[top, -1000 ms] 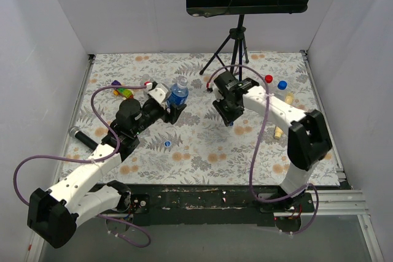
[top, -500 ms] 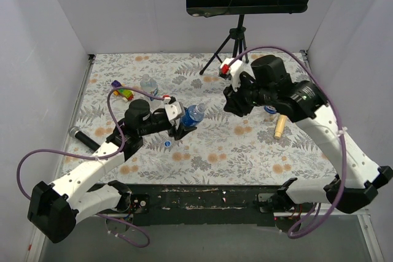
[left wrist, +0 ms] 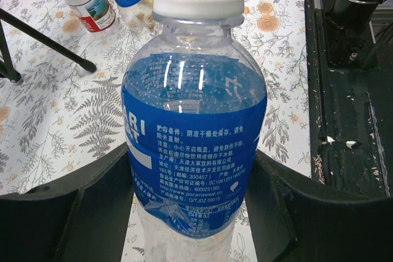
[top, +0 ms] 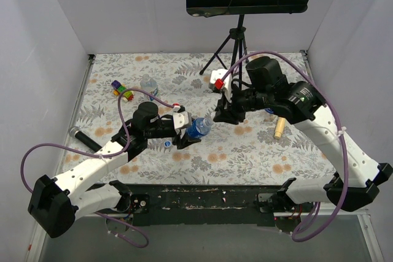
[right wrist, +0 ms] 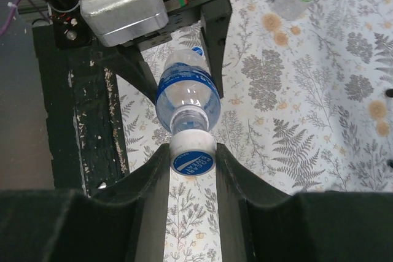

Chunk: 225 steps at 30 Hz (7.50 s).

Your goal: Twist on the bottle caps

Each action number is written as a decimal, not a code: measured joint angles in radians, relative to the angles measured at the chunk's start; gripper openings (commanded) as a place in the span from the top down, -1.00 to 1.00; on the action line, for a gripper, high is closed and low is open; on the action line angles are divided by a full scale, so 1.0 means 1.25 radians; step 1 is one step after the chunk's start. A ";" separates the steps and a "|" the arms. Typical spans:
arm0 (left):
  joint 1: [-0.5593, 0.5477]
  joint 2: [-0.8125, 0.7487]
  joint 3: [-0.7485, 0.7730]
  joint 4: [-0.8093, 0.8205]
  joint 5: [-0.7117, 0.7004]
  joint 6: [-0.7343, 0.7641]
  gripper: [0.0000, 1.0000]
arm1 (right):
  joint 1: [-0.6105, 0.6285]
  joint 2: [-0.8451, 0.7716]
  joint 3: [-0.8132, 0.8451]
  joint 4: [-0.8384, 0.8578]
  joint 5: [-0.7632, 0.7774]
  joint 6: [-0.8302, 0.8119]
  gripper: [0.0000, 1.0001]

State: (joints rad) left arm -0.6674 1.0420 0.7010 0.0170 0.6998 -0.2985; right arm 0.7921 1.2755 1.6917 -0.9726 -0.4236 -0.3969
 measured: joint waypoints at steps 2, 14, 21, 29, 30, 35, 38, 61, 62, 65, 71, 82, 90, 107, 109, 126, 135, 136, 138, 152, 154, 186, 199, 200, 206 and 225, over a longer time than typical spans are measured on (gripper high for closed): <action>-0.002 0.000 0.000 -0.001 0.004 0.002 -0.05 | 0.019 0.019 0.001 -0.005 -0.002 -0.012 0.48; -0.002 0.000 0.001 -0.015 0.015 0.004 -0.05 | 0.060 0.056 0.001 -0.023 0.025 -0.056 0.49; -0.002 -0.002 0.001 -0.013 0.018 0.004 -0.04 | 0.066 0.056 -0.001 -0.031 0.060 -0.063 0.50; -0.002 -0.002 0.001 -0.015 0.023 0.004 -0.04 | 0.069 0.059 -0.004 -0.037 0.051 -0.069 0.50; -0.002 -0.002 0.001 -0.015 0.027 0.004 -0.03 | 0.069 0.059 -0.004 -0.037 0.045 -0.071 0.50; -0.002 -0.001 0.001 -0.023 0.043 0.005 0.01 | 0.075 0.065 -0.004 -0.042 0.028 -0.090 0.51; -0.002 0.002 0.001 -0.039 0.057 0.006 0.05 | 0.085 0.076 -0.004 -0.055 0.026 -0.106 0.53; -0.060 -0.052 -0.104 0.046 -0.141 -0.013 0.10 | 0.067 0.161 0.019 -0.062 0.100 0.149 0.82; -0.074 -0.060 -0.121 0.070 -0.177 -0.012 0.10 | 0.050 0.163 0.009 -0.057 0.085 0.185 0.85; -0.125 -0.079 -0.164 0.132 -0.291 -0.005 0.17 | 0.006 0.158 -0.027 -0.038 0.054 0.292 0.97; -0.231 -0.094 -0.247 0.245 -0.523 0.038 0.19 | -0.014 0.136 -0.116 0.029 0.071 0.514 0.97; -0.366 -0.007 -0.308 0.448 -0.865 0.186 0.19 | -0.012 0.102 -0.199 0.123 0.140 0.708 0.16; -0.362 0.016 -0.237 0.464 -0.832 0.134 0.20 | -0.008 0.109 -0.121 0.099 0.176 0.664 -0.47; -0.094 0.031 -0.090 0.265 -0.202 -0.111 0.16 | -0.016 -0.067 0.015 0.061 0.028 0.191 -0.61; -0.076 0.040 -0.075 0.253 -0.126 -0.127 0.15 | -0.015 -0.078 -0.007 0.053 -0.014 0.124 -0.60; -0.050 0.054 -0.053 0.220 0.142 -0.192 0.15 | -0.015 -0.061 -0.067 -0.038 -0.150 -0.146 -0.35; -0.049 0.054 -0.053 0.231 0.159 -0.208 0.15 | -0.015 -0.027 -0.067 -0.065 -0.169 -0.168 -0.08; -0.049 0.054 -0.053 0.233 0.160 -0.209 0.15 | -0.015 -0.025 -0.067 -0.065 -0.170 -0.169 -0.03; -0.049 0.054 -0.053 0.240 0.161 -0.211 0.15 | -0.015 -0.020 -0.067 -0.067 -0.172 -0.170 0.10; -0.050 0.017 -0.073 0.218 0.008 -0.161 0.19 | -0.021 0.037 -0.047 -0.038 -0.107 -0.029 0.97; -0.059 -0.006 -0.097 0.221 -0.080 -0.131 0.21 | -0.021 0.058 -0.047 -0.006 -0.056 0.065 0.97; -0.158 0.002 -0.062 0.246 -0.527 -0.008 0.23 | -0.022 -0.052 -0.092 0.217 0.150 0.322 -0.73; -0.070 0.045 -0.048 0.203 0.021 -0.177 0.20 | -0.022 -0.123 -0.094 0.050 -0.062 -0.034 -0.56; -0.067 0.049 -0.045 0.203 0.048 -0.186 0.20 | -0.022 -0.123 -0.094 0.043 -0.071 -0.048 -0.54; -0.058 0.066 -0.038 0.210 0.148 -0.218 0.20 | -0.022 -0.116 -0.094 0.015 -0.117 -0.103 -0.42; -0.052 0.067 -0.036 0.218 0.205 -0.234 0.20 | -0.022 -0.036 -0.094 -0.061 -0.186 -0.151 0.57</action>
State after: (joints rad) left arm -0.7330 1.1252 0.6556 0.2893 0.9565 -0.5915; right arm 0.7647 1.2301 1.5745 -1.0492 -0.6567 -0.5858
